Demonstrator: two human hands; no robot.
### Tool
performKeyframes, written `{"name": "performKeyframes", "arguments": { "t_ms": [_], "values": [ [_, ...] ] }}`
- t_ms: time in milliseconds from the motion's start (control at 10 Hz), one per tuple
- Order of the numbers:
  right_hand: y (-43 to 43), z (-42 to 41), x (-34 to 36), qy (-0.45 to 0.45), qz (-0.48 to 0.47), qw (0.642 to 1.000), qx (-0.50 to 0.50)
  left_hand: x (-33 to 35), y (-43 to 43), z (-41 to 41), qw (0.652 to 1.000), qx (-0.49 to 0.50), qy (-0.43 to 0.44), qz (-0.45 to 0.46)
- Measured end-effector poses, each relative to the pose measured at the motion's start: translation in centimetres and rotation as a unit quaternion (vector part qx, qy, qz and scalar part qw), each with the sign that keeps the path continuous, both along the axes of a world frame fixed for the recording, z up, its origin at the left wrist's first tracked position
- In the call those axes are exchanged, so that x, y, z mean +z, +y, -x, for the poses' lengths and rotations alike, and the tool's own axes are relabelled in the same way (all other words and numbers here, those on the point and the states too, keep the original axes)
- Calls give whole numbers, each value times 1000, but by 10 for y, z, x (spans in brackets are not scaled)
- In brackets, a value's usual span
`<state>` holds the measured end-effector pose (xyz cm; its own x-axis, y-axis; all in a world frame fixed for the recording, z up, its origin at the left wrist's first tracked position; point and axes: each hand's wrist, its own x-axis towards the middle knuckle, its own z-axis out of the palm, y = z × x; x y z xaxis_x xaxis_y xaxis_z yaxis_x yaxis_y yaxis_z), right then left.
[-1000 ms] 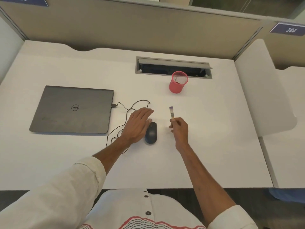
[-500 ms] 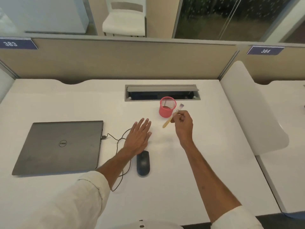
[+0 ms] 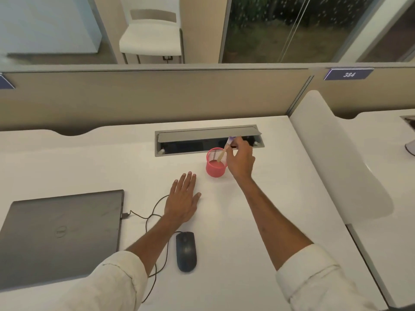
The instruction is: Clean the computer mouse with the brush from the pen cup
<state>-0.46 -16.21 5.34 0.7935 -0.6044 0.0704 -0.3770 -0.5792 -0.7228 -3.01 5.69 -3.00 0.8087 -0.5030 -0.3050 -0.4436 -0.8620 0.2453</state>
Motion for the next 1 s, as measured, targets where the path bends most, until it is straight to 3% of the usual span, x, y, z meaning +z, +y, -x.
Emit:
{"name": "performKeyframes", "arguments": {
  "t_ms": [500,1000],
  "values": [
    [0,-19,-23,130,-11,991,14,-14,-3,-9,1000,-7,9,-10],
    [15,9,-17,68,6,998,-9,6,0,-1,1000,-9,4,-10]
  ]
}}
